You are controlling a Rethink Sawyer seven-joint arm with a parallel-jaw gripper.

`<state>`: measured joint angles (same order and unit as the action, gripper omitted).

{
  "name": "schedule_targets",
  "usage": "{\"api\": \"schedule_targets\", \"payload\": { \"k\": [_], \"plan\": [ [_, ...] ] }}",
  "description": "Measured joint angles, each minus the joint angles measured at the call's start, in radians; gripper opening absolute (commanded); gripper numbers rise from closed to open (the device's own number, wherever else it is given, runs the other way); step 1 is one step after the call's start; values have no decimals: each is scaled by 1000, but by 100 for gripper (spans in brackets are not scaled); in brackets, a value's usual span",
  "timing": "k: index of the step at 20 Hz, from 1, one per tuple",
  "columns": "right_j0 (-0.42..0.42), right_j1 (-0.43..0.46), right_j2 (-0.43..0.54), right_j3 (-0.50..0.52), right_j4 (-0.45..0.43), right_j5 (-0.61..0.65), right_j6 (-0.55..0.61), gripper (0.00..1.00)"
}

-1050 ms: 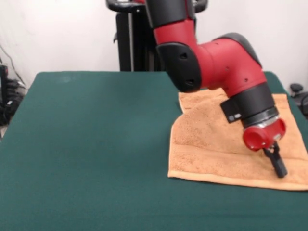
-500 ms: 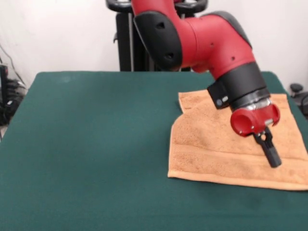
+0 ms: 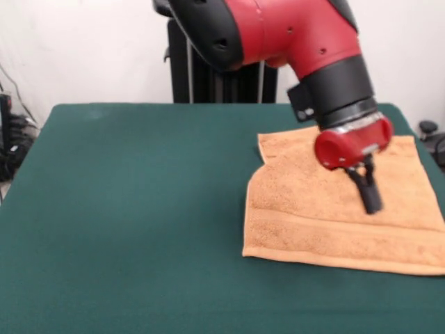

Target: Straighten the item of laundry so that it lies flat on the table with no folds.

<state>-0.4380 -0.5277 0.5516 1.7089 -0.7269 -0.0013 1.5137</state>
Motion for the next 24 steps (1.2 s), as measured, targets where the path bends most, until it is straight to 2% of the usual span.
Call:
{"api": "schedule_targets", "payload": {
  "k": [4, 5, 6, 9, 10, 17, 21, 24],
  "plan": [
    [-51, -10, 33, 39, 25, 163, 0, 0],
    [-85, -22, 55, 69, 36, 258, 0, 0],
    [-105, -28, 69, 86, 43, 301, 0, 0],
    [-149, -46, 100, 126, 55, 376, 0, 0],
    [-187, -63, 127, 160, 62, 420, 0, 0],
    [-307, -131, 220, 268, 73, 478, 0, 0],
    [-312, -145, 233, 286, 73, 479, 0, 0],
    [-286, -140, 233, 287, 73, 491, 0, 0]
  ]
}}
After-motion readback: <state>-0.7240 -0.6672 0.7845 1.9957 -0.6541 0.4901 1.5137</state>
